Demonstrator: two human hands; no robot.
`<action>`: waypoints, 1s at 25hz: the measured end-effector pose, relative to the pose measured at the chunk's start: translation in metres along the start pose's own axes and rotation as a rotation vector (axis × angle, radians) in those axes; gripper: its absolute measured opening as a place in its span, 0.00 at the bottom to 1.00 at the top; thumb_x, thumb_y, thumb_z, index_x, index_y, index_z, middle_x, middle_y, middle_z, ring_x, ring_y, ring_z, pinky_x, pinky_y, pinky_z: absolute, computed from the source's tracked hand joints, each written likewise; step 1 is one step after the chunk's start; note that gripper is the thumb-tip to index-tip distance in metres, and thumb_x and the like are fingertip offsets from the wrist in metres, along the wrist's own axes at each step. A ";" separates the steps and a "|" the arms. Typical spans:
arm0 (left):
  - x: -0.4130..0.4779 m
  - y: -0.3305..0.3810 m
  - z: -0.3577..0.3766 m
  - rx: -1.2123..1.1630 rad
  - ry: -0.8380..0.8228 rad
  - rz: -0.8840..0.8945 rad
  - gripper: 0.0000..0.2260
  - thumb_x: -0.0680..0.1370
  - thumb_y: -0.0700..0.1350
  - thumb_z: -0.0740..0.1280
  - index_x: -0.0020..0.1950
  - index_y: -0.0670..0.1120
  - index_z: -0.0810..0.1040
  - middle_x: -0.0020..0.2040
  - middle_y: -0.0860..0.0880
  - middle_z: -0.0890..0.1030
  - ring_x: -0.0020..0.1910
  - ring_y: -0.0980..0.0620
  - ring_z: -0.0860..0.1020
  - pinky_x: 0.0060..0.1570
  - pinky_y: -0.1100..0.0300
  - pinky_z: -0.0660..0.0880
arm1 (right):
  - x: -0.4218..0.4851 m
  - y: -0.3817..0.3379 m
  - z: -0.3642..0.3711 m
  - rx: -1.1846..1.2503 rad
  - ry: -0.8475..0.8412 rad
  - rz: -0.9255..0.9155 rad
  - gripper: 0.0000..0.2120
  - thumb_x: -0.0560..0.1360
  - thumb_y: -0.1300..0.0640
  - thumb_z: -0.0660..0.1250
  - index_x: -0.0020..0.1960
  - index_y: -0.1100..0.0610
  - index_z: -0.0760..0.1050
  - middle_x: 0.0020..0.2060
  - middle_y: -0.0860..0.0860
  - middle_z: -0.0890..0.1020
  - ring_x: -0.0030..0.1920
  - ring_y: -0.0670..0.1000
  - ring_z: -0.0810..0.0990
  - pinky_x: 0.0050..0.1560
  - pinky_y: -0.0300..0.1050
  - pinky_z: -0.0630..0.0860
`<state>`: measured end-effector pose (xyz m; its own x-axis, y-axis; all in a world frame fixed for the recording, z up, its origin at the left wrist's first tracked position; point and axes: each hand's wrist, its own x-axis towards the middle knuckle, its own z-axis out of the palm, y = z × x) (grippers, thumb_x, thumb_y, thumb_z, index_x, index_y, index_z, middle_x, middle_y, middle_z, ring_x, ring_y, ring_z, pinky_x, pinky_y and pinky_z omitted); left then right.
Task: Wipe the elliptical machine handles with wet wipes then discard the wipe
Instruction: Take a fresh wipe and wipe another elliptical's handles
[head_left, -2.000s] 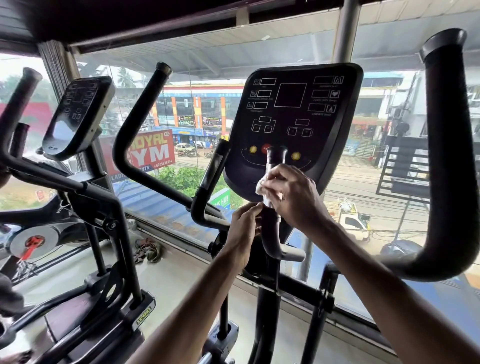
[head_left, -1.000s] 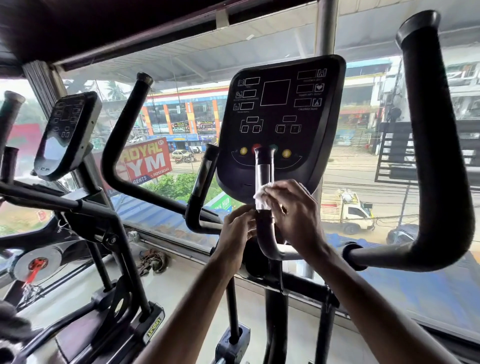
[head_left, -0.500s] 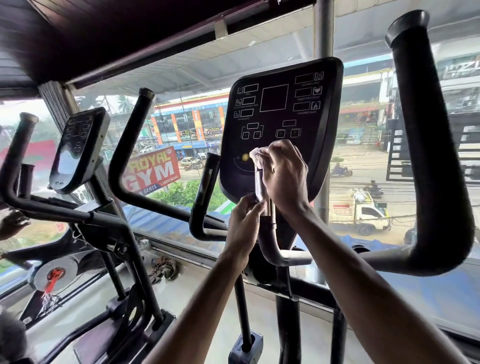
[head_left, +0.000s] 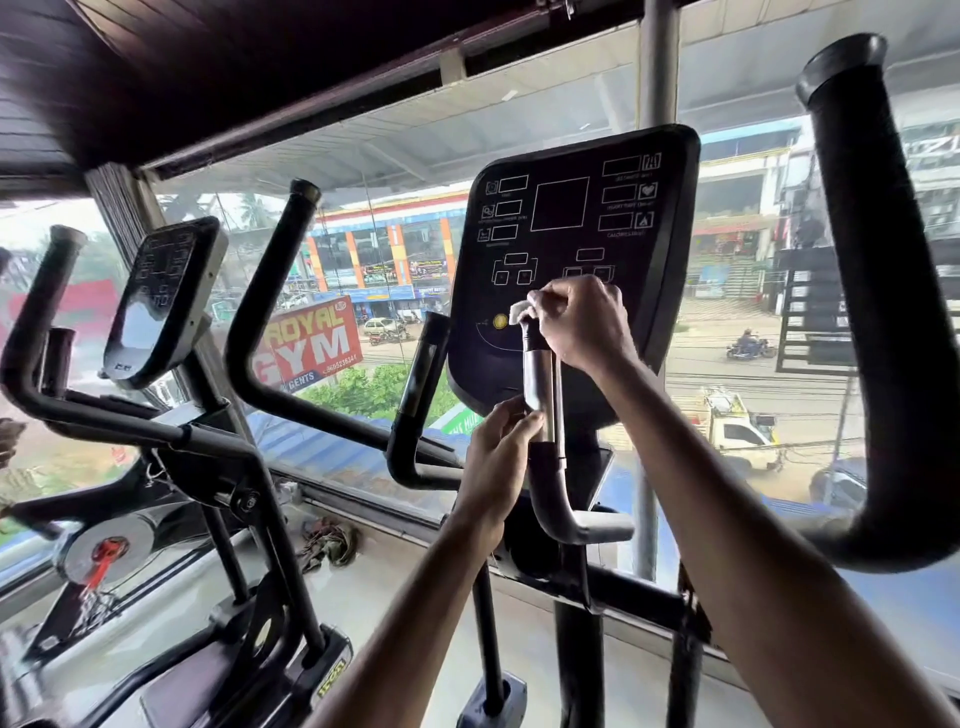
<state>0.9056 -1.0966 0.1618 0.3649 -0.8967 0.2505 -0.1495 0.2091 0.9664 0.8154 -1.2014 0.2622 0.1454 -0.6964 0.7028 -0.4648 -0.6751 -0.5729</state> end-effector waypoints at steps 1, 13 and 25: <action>0.001 0.000 0.000 0.003 -0.003 -0.003 0.08 0.77 0.53 0.66 0.51 0.54 0.84 0.42 0.56 0.83 0.48 0.51 0.81 0.60 0.46 0.77 | 0.003 -0.001 -0.006 -0.024 -0.113 0.023 0.12 0.80 0.49 0.69 0.45 0.54 0.86 0.32 0.45 0.82 0.36 0.48 0.79 0.42 0.42 0.74; 0.012 -0.005 -0.011 -0.131 -0.069 -0.086 0.11 0.84 0.44 0.62 0.56 0.48 0.84 0.46 0.52 0.85 0.47 0.51 0.81 0.52 0.56 0.76 | -0.031 0.013 -0.004 -0.032 0.174 -0.339 0.03 0.75 0.53 0.76 0.46 0.52 0.86 0.44 0.45 0.87 0.45 0.45 0.83 0.48 0.38 0.78; 0.012 -0.006 -0.028 -0.252 -0.123 -0.228 0.16 0.86 0.50 0.58 0.64 0.43 0.79 0.49 0.50 0.87 0.54 0.49 0.82 0.61 0.46 0.73 | -0.167 0.044 0.025 -0.034 0.188 -0.426 0.03 0.79 0.58 0.73 0.49 0.57 0.86 0.45 0.50 0.83 0.44 0.50 0.81 0.47 0.44 0.80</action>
<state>0.9366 -1.0980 0.1607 0.2471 -0.9685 0.0324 0.1595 0.0736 0.9844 0.7920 -1.1212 0.1093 0.1704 -0.3010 0.9383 -0.4271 -0.8807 -0.2049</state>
